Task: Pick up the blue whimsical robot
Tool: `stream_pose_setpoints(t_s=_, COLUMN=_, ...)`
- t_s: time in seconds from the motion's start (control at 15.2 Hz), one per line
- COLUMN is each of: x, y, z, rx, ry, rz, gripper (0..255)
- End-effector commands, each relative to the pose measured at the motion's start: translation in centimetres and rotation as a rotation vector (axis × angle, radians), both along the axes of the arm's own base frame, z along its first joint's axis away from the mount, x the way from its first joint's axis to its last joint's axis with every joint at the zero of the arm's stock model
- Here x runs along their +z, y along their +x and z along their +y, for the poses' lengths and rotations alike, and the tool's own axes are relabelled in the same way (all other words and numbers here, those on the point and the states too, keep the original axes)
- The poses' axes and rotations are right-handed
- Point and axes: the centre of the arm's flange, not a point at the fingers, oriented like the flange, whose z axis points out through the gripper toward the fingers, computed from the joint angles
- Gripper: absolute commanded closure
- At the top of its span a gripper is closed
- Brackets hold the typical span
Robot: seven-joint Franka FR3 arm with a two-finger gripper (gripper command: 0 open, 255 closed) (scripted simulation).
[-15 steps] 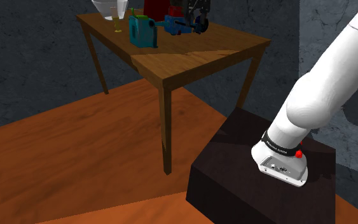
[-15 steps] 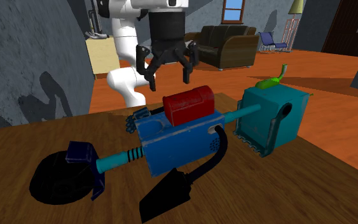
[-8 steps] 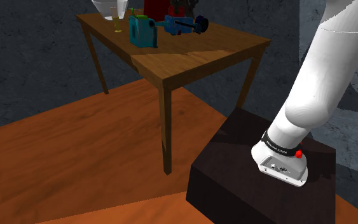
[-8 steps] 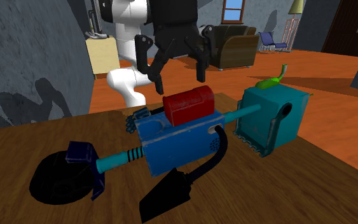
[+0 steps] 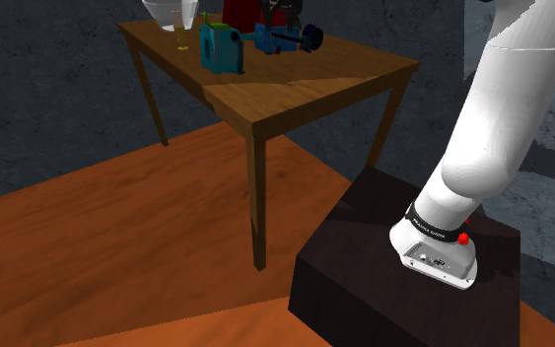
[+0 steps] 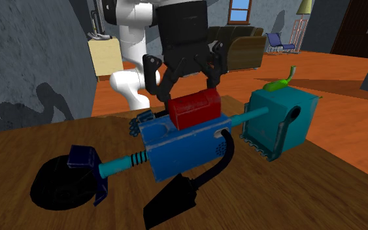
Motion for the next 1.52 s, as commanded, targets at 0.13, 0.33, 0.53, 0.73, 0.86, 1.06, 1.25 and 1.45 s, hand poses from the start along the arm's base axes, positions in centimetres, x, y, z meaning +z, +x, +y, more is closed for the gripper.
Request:
stream_pose_setpoints(t_s=0.13, x=-0.9, y=0.1, z=0.1, rx=0.0, ry=0.0, rz=0.0, gripper=255)
stream_pose_setpoints(t_s=0.33, x=-1.0, y=0.1, z=0.1, rx=0.0, ry=0.0, rz=0.0, gripper=255)
stream_pose_setpoints(t_s=0.53, x=-0.9, y=0.1, z=0.1, rx=0.0, ry=0.0, rz=0.0, gripper=255)
stream_pose_setpoints(t_s=0.73, x=-1.0, y=0.1, z=0.0, rx=0.0, ry=0.0, rz=0.0, gripper=255)
stream_pose_setpoints(t_s=0.86, x=0.1, y=0.1, z=0.0, rx=0.0, ry=0.0, rz=0.0, gripper=255)
stream_pose_setpoints(t_s=1.06, x=1.6, y=0.1, z=0.0, rx=0.0, ry=0.0, rz=0.0, gripper=255)
stream_pose_setpoints(t_s=1.25, x=3.2, y=0.1, z=0.0, rx=0.0, ry=0.0, rz=0.0, gripper=255)
stream_pose_setpoints(t_s=1.45, x=4.8, y=0.1, z=0.0, rx=0.0, ry=0.0, rz=0.0, gripper=255)
